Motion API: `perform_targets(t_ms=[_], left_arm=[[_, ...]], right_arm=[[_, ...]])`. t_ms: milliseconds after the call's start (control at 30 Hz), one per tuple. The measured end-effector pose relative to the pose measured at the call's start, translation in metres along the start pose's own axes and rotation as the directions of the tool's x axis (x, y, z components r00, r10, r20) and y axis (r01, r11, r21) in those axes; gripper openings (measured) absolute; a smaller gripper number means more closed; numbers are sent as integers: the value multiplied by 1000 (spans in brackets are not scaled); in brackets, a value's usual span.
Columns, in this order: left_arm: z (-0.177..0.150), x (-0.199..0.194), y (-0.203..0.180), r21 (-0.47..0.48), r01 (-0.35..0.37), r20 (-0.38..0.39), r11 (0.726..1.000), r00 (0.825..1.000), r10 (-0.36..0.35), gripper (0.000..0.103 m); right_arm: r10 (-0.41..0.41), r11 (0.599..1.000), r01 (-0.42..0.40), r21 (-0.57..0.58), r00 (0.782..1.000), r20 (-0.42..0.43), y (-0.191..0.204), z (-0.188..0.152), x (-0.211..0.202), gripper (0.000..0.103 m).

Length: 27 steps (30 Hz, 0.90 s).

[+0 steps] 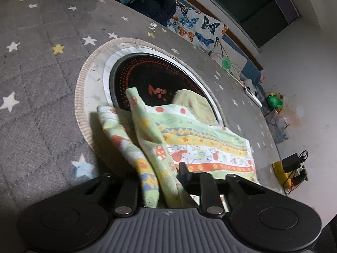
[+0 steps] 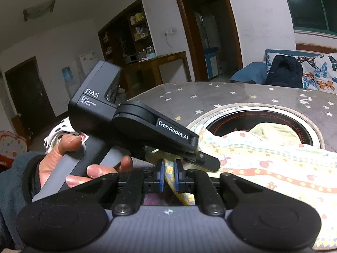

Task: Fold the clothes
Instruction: 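Lift the towel with both grippers and carry it off the cooktop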

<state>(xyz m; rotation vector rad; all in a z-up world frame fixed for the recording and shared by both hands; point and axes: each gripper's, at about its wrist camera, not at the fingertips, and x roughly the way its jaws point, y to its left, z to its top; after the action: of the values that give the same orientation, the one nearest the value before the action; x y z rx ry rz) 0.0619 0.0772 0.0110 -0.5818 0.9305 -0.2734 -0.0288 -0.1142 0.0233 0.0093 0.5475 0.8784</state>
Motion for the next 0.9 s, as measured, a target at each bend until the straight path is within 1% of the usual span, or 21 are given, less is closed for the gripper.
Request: perform_targets(t_ms=[100,200,233,300,400,467,533,600,667,700,733,800,867,900], left_arm=[[-2,0,-1,17,-12,7,1000,1000,12,15],[-3,0,-3,43,-23,17,999,1000,23,15],[-4,0,-4,49,-26,20,998,999,25,16],[-4,0,-3,47,-23,22,999,1000,22,17],[-5,-1,-2,42,-16,22,999,1000,15,18],[-5,-1,-3,45,-16,24,999,1000,15,20],[-6,-1,-5,55,-21,27,998,999,20,21],[-7,-1,-7,66,-30,30,997,999,28,21],[-8,-1,-9,74,-37,33,997,999,35,21],[-8,-1,-9,78,-40,34,996,999,37,22],[-8,-1,-10,82,-43,35,996,999,40,22],[-9,-1,-11,91,-49,37,995,998,46,22],[-9,-1,-12,95,-53,37,994,998,49,22],[-9,-1,-12,96,-54,36,994,998,50,22]], right_arm=[[2,1000,-2,3,1000,-1,-2,-1,-4,12],[-16,1000,16,17,1000,1,-9,-3,-16,14],[-31,999,31,25,1000,1,-13,-4,-22,18],[-60,997,60,43,998,1,-22,-7,-33,21],[-135,988,136,74,991,-7,-44,-12,-47,26],[-194,975,195,105,981,-20,-62,-16,-55,28],[-244,959,246,139,969,-31,-80,-18,-62,38],[-315,932,317,176,948,-41,-104,-21,-69,38],[-369,907,369,203,929,-42,-122,-22,-75,40],[-394,893,393,221,918,-44,-132,-23,-78,44],[-410,879,409,244,911,-48,-142,-24,-79,46],[-443,854,439,279,895,-54,-159,-28,-81,47],[-450,837,447,314,890,-67,-174,-32,-83,47],[-443,836,439,329,894,-67,-178,-34,-83,47]])
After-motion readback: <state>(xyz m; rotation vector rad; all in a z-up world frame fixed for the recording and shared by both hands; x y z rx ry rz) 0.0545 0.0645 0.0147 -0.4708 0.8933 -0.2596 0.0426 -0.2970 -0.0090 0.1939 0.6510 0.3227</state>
